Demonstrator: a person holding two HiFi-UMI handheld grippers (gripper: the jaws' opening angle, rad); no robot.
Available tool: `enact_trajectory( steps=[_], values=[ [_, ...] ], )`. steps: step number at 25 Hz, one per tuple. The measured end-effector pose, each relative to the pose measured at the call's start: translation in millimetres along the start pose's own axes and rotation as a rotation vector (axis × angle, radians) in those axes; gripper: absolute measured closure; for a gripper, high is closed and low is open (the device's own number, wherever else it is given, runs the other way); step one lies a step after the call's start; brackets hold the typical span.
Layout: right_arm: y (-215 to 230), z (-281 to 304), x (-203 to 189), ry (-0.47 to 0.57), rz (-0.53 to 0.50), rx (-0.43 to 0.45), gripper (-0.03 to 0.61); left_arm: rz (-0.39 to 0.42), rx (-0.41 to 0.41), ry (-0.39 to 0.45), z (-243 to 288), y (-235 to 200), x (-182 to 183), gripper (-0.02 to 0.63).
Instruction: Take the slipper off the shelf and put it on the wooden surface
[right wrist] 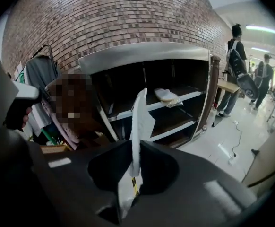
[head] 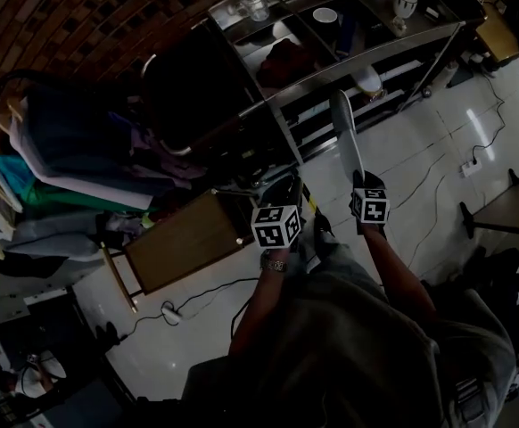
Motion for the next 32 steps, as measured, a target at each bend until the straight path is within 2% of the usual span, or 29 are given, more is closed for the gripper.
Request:
enact_trajectory(
  steps=[4,7,10,12,15,21,25,27,30,32],
  values=[
    [-18.9,-35.2,-25.6,-0.025,-0.056,0.023,0.543,-0.027,0.030,0.025,-28.6,-8.6,-5.7,0.554],
    [-41.2,-53.7,-34.5,-0.027,-0.099,0.052,0.544,-0.098,0.021,0.100,-56.4,-14.7,-2.2,0.554],
    [-72.1,-73.7,-44.4,-0.018,-0.127,0.078,0.543,-0.118,0.031,0.137,-100.3,-24.2,-9.6,0.554],
    [-100.8,-86.8,-58.3,-0.027,-0.150,0.102,0.544,-0.121,0.074,0.145,-144.4,-38.2,-24.3,0.554],
    [-162.2,-108.2,-87.1,-0.041,-0.192,0.172,0.543,-0.133,0.172,0.170,-227.1,-70.5,-51.3,0.554],
    [-329.8,-166.9,-161.4,-0.093,-0.250,0.375,0.543,-0.105,0.339,0.172,-397.1,-139.2,-92.9,0.554],
    [-427.9,-169.9,-196.4,-0.140,-0.288,0.531,0.543,-0.162,0.466,0.205,-483.4,-166.7,-117.2,0.554],
    [-460.8,-148.6,-206.1,-0.167,-0.228,0.547,0.543,-0.197,0.511,0.234,-507.1,-175.9,-126.4,0.554],
    [-488.3,-105.8,-226.7,-0.216,-0.048,0.484,0.543,-0.238,0.551,0.255,-532.3,-181.8,-138.9,0.554],
    [-500.9,-76.2,-237.7,-0.247,0.012,0.444,0.543,-0.250,0.574,0.238,-544.7,-184.0,-143.2,0.554]
  ],
)
Point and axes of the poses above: the fingertips, and each gripper's own axes: z forward along the fingers, y to its right, x out of its top, the point moved 8 cm from there along -z, backward along the fingers, and after that the axes turned 14 degrees about y, right-handed, at the moved point
